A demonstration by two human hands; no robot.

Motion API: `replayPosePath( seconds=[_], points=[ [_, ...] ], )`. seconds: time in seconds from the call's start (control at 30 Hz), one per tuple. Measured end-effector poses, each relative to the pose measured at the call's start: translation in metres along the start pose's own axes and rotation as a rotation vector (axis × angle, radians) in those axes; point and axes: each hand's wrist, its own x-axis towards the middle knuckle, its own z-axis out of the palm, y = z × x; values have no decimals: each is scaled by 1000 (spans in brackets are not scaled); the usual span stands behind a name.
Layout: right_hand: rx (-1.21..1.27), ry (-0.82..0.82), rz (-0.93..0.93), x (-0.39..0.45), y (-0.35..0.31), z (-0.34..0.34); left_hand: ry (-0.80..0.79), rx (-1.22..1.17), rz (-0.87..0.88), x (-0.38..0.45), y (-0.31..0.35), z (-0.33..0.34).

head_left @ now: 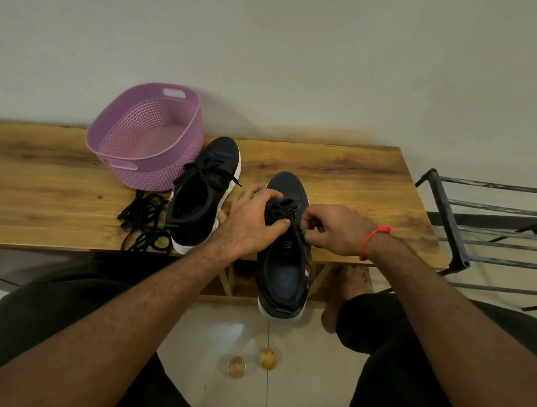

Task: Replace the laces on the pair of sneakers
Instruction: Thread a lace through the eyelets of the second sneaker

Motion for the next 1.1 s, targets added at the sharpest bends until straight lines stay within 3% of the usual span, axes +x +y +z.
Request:
replayPosePath(
  seconds=[0.07,0.17,0.23,0.37,0.47,0.53,0.67,0.73,0.87,0.93,1.1],
  points=[
    [-80,-15,104,2,6,-2,-4,5,1,1,-1,-2],
    [-227,-18,405,-1,25,-17,-8,6,-5,1,-3,-4],
    [-250,23,468,-5,35,-27,-18,16,-7,0,-3,-5],
    [-32,64,138,-3,18,-20,-33,-25,-29,-1,-1,-6],
    [-135,-10,-38,2,-1,-1,-35,-45,-40,0,-1,-8],
    [-208,-31,-23,4,0,3,-47,-46,-49,-1,-1,-11],
    [-275,-39,343,1,21,-13,-68,-46,-53,-3,1,-13],
    [-298,3,404,-1,27,-18,-72,-41,-53,-4,2,-14],
    [-89,42,81,2,9,-8,-77,-46,-50,-6,6,-16],
    [-150,34,-22,5,-1,2,-91,-65,-35,-7,7,-19],
    [-118,12,19,4,-1,-2,-135,-38,-46,-10,8,-24]
  ],
)
